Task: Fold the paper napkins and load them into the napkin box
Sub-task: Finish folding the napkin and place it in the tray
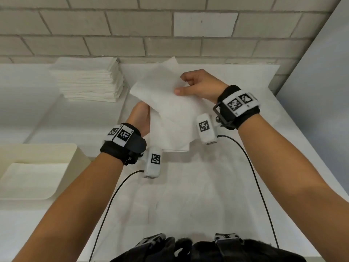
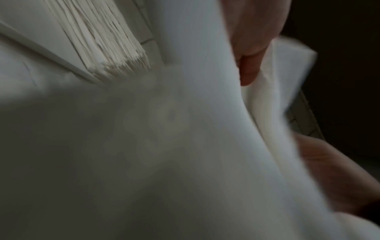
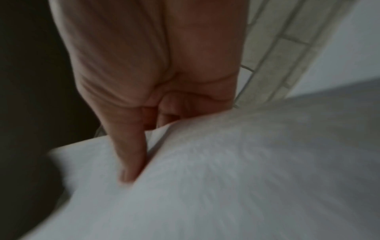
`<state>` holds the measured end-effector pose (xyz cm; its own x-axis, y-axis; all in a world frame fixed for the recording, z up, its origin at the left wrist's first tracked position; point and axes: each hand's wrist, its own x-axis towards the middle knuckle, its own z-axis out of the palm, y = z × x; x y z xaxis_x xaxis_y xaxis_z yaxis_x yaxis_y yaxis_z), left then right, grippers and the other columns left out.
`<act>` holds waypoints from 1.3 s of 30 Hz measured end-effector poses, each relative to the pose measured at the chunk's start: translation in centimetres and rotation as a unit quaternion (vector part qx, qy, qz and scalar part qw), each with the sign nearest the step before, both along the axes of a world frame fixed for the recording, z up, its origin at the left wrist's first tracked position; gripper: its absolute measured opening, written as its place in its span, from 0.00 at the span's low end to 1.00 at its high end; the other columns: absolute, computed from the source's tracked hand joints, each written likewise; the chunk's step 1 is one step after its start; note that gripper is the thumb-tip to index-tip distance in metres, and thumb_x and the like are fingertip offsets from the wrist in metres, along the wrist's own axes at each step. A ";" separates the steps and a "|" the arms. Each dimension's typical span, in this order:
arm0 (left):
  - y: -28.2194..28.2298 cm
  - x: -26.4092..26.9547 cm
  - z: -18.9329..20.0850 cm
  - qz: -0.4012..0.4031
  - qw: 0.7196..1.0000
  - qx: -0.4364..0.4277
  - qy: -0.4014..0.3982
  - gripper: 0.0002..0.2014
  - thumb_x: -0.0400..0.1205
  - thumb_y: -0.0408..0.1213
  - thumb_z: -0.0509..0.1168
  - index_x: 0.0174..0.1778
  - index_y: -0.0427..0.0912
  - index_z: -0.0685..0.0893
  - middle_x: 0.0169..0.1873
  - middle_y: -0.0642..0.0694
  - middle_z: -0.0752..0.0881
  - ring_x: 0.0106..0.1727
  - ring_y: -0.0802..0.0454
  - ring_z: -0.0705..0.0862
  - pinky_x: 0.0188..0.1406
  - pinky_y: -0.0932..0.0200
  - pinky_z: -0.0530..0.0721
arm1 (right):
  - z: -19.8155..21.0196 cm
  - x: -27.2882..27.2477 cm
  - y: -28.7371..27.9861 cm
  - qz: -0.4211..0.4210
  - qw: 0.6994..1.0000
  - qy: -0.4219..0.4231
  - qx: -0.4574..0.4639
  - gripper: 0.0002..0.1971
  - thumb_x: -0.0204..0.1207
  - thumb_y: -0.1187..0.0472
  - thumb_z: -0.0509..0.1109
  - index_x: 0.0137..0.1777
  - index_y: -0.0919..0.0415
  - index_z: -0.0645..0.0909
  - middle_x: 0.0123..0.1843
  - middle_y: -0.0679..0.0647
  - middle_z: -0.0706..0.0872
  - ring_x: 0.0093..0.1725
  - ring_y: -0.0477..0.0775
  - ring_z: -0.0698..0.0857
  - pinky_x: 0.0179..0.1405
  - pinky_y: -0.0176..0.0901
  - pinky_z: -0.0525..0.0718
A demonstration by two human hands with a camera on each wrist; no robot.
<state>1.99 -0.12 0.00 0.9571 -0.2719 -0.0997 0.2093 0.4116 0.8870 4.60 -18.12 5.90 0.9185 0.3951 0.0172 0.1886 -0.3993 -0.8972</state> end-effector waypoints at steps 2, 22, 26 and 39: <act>-0.5 -0.5 0.4 -0.021 1.000 -0.016 -0.003 0.19 0.87 0.41 0.51 0.69 0.39 0.77 0.63 0.43 0.84 0.64 0.45 0.82 0.63 0.50 0.81 | -0.5 0.4 0.8 -0.019 0.997 -0.042 -0.056 0.11 0.73 0.62 0.74 0.52 0.69 0.83 0.49 0.70 0.85 0.44 0.54 0.79 0.51 0.49 0.79; -1.8 -1.6 0.4 0.036 0.997 0.069 -0.015 0.19 0.85 0.39 0.60 0.69 0.35 0.76 0.61 0.38 0.84 0.61 0.44 0.85 0.61 0.49 0.83 | -2.9 -0.1 3.4 -0.246 0.967 0.038 0.058 0.13 0.73 0.56 0.73 0.35 0.55 0.70 0.38 0.48 0.73 0.44 0.51 0.75 0.49 0.41 0.75; -0.7 -1.5 0.9 0.029 0.964 0.256 -0.067 0.15 0.81 0.28 0.64 0.65 0.34 0.78 0.50 0.45 0.86 0.49 0.50 0.86 0.54 0.52 0.83 | -1.2 -1.3 2.5 -0.214 0.973 -0.089 -0.022 0.41 0.65 0.58 0.79 0.76 0.47 0.61 0.73 0.57 0.67 0.73 0.57 0.65 0.71 0.47 0.68; 2.5 -2.2 1.6 -0.084 0.824 0.545 -0.129 0.19 0.75 0.34 0.73 0.62 0.43 0.82 0.52 0.46 0.84 0.55 0.46 0.82 0.52 0.56 0.81 | -4.5 -5.3 -6.2 -0.181 0.982 0.052 0.028 0.22 0.67 0.69 0.78 0.62 0.67 0.80 0.59 0.57 0.86 0.59 0.56 0.85 0.63 0.50 0.81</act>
